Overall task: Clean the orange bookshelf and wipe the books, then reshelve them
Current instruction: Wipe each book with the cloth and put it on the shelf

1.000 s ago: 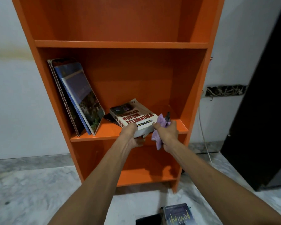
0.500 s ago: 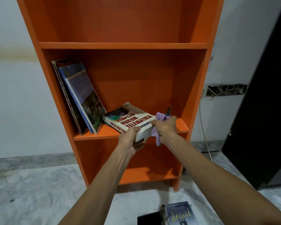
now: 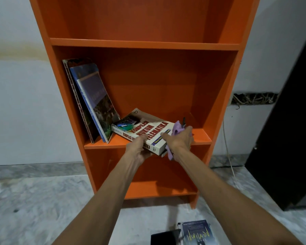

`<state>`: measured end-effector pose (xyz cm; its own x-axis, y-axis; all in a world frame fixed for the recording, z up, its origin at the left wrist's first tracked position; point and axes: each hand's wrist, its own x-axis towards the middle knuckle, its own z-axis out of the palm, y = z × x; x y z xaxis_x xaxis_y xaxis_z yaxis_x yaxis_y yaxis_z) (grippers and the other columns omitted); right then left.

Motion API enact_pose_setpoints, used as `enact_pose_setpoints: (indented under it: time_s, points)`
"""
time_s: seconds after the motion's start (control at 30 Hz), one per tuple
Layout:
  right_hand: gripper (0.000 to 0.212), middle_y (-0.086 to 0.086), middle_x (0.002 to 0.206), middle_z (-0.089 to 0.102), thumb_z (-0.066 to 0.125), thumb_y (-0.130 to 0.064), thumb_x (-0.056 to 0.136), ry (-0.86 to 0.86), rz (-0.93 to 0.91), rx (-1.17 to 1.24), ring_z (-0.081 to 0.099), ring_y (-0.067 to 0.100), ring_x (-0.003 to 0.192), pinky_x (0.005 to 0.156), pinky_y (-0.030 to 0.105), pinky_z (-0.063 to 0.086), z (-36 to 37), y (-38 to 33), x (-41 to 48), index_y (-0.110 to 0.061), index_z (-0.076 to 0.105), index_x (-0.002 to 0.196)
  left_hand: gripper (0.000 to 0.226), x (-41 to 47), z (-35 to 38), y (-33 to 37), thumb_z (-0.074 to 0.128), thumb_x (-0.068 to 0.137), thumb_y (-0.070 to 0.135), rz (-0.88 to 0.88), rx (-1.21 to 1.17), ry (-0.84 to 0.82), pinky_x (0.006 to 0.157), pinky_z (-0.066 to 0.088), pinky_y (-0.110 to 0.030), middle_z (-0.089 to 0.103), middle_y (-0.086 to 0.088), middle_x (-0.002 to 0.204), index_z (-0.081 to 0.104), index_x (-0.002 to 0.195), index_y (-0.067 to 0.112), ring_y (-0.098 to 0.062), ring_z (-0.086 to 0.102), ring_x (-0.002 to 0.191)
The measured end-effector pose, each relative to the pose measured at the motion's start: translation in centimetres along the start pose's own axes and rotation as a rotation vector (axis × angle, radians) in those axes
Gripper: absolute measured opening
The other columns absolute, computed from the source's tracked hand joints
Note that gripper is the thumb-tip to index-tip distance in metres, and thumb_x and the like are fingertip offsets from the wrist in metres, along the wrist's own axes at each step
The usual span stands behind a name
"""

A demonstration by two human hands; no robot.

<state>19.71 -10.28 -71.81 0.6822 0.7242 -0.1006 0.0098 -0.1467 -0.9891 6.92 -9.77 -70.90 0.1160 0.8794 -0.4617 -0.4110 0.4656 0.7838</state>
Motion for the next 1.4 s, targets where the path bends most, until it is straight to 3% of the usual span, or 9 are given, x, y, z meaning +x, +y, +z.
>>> enact_pose_setpoints:
  time_s: [0.17,0.27,0.37,0.63,0.8,0.97,1.1,1.3,1.4]
  points:
    - [0.088,0.021,0.115,0.059,0.090,-0.005,0.064,-0.031,0.232,0.397,0.070,0.038,0.085,0.068,0.058,0.060,-0.2,1.4,0.0,-0.024,0.031,0.126,0.012,-0.7,0.4,-0.5,0.064,0.089,0.009,0.013,0.098,-0.029,0.040,0.053,-0.032,0.066,-0.015,0.081,0.054,0.094,0.004,-0.025,0.064,0.068]
    - [0.072,0.023,0.110,0.062,0.079,0.011,0.073,-0.078,0.241,0.473,0.071,0.036,0.084,0.060,0.053,0.060,-1.6,0.2,0.5,-0.014,0.032,0.123,0.015,-1.2,0.5,-0.5,0.067,0.087,0.013,-0.013,0.062,-0.075,0.045,0.057,-0.037,0.067,-0.014,0.082,0.056,0.094,0.005,-0.025,0.066,0.071]
    - [0.069,0.025,0.108,0.064,0.076,0.014,0.074,-0.108,0.257,0.489,0.074,0.031,0.066,0.043,0.043,0.056,-3.1,0.0,0.9,-0.003,0.038,0.130,0.017,-1.6,0.7,0.0,0.068,0.087,0.013,-0.038,-0.066,-0.082,0.045,0.057,-0.046,0.069,-0.015,0.085,0.057,0.097,0.004,-0.028,0.069,0.076]
    - [0.051,0.021,0.100,0.073,0.080,-0.001,0.077,-0.192,0.243,0.605,0.075,0.030,0.072,0.051,0.043,0.058,-3.2,-0.1,1.3,0.002,0.058,0.123,0.015,-2.4,2.8,3.4,0.068,0.086,0.010,0.212,0.109,-0.035,0.059,0.060,-0.044,0.073,-0.011,0.070,0.055,0.091,0.003,-0.025,0.071,0.069]
    - [0.048,0.024,0.099,0.070,0.079,-0.002,0.080,-0.195,0.153,0.534,0.070,0.023,0.060,0.042,0.034,0.055,2.2,-3.3,0.2,0.005,0.053,0.120,0.016,-2.2,1.6,8.2,0.069,0.085,0.009,0.399,0.136,0.102,0.069,0.059,-0.050,0.072,-0.014,0.087,0.054,0.089,0.007,-0.027,0.071,0.078]
    - [0.028,0.005,0.096,0.058,0.069,-0.009,0.089,-0.307,-0.064,0.096,0.061,0.021,0.082,0.067,0.028,0.052,7.8,-4.7,-1.5,-0.011,0.044,0.103,0.030,-0.4,-1.5,11.9,0.071,0.085,0.021,0.617,0.344,0.365,0.063,0.057,-0.035,0.067,-0.006,0.101,0.054,0.106,0.008,-0.018,0.067,0.078]
    - [0.024,0.011,0.104,0.061,0.059,-0.004,0.090,-0.480,-0.219,-0.156,0.061,0.024,0.078,0.048,0.027,0.044,10.7,-3.0,-3.3,-0.019,0.043,0.099,0.060,0.8,-3.2,11.7,0.070,0.085,0.029,0.746,0.720,0.585,0.085,0.053,-0.043,0.056,-0.011,0.122,0.041,0.134,0.007,-0.030,0.058,0.105]
    - [0.033,0.008,0.099,0.058,0.056,0.004,0.085,-0.538,-0.247,-0.137,0.059,0.025,0.088,0.056,0.031,0.048,12.3,-2.1,-3.5,-0.026,0.041,0.086,0.058,1.0,-3.7,11.1,0.069,0.088,0.025,0.798,0.832,0.602,0.080,0.052,-0.039,0.055,-0.017,0.121,0.037,0.132,0.004,-0.033,0.059,0.106]
    - [0.041,0.005,0.112,0.060,0.059,0.003,0.085,-0.670,-0.208,-0.050,0.061,0.027,0.103,0.062,0.035,0.056,12.1,-2.1,-3.5,-0.026,0.048,0.112,0.062,0.9,-3.9,11.2,0.068,0.089,0.031,0.822,0.927,0.584,0.077,0.047,-0.035,0.055,-0.020,0.123,0.035,0.132,0.000,-0.035,0.059,0.109]
